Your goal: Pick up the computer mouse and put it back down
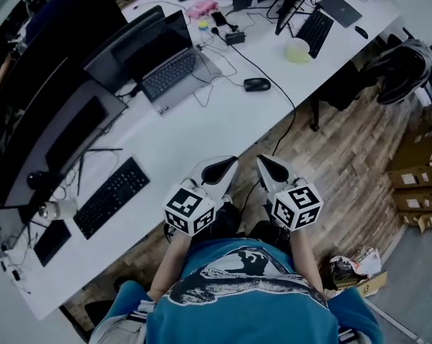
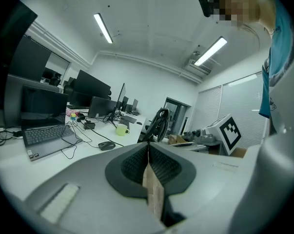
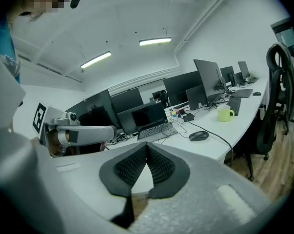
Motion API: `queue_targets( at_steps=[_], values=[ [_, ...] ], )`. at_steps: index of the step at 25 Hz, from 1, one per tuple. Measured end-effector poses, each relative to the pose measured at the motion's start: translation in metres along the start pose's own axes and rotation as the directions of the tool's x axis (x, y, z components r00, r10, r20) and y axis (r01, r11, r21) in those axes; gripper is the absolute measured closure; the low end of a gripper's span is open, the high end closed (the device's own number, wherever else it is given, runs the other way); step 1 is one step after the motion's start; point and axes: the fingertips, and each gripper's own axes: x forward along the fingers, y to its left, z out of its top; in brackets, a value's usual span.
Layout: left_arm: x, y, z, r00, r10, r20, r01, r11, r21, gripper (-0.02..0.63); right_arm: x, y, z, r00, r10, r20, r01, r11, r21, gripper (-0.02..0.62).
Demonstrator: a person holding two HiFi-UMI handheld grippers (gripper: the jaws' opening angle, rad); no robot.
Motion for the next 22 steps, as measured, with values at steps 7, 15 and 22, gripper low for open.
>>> queue_targets(
  at_steps=[7,15,22],
  values=[
    [0.001,0.014,0.004,0.999,-0.028,0.016,0.028,1.000,-0.007,0.589,0.011,-0.002,0.001,0.999,-0.032,-0.011,0.032,0.999,-0.006,0.593],
    [0.009,0.021,0.000,1.000,-0.020,0.003,0.020,0.999,-0.033,0.589,0.019,-0.015,0.001,0.999,-0.032,-0.034,0.033,0.999,0.011,0.594],
    [0.028,0.041,0.004,0.999,0.052,0.006,-0.052,0.997,-0.059,0.589,0.045,-0.043,0.014,0.998,0.023,-0.051,-0.022,1.000,0.012,0.594]
  ],
)
